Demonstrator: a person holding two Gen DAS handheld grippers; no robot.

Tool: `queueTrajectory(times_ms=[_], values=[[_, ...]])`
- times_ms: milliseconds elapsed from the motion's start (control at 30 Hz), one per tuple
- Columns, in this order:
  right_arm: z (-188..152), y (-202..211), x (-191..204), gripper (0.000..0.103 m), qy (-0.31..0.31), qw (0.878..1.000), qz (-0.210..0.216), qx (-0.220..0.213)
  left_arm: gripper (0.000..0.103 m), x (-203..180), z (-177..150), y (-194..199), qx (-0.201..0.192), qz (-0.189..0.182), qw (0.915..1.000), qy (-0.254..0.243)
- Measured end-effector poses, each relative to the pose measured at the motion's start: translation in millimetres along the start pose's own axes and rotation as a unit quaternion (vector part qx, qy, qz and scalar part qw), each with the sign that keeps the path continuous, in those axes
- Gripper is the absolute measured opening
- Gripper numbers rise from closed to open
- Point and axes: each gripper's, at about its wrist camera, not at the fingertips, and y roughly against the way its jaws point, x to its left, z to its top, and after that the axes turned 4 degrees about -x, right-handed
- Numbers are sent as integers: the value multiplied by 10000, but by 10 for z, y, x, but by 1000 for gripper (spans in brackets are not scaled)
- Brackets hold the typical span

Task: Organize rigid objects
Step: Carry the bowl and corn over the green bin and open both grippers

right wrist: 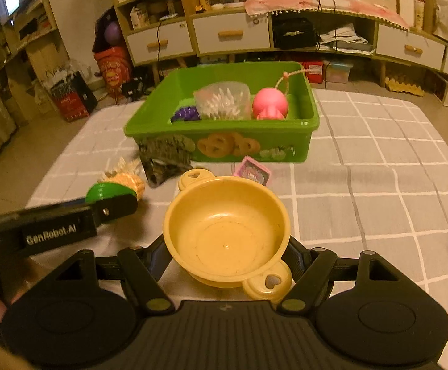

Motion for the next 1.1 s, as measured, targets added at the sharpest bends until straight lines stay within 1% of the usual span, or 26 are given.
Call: queueTrajectory(times_ms=[133,267,400,500,567,667,733,833,900,1033,1100], values=[[135,77,-14,48,-78,9999,36,-126,53,-31,66,44,-71,-55,10000,8],[314,137,-89,48,-341,9990,170,-232,53,-64,172,78,-203,-66,9998,-14],[515,119,-172,48,-472,9984,197,-239,53,-91,319,79,-363,-50,9993,-44],[678,54,-213,48,-434,9986,146,-260,53,-101,441,55,-495,-46,9988,-46],[791,-38,-259,48,-452,9985,138,-288,53,-119,529,24,-591,-39,9982,-84],[961,-210,-336,48,-528,9977,264,-325,53,-162,672,-111,-688,7,9972,-282],[1084,-337,-371,48,-443,9975,345,-420,53,-173,747,-245,-688,69,9969,-379],[1255,-536,-399,48,-302,9974,356,-541,53,-161,819,-439,-747,201,9960,-450],[1376,-690,-427,48,-293,9973,409,-533,53,-124,848,-545,-769,276,9957,-445],[1561,-1006,-495,48,-351,9977,405,-416,53,-56,917,-830,-665,436,9958,-462],[1628,-1163,-528,48,-368,9982,310,-363,53,-22,930,-924,-615,493,9958,-475]])
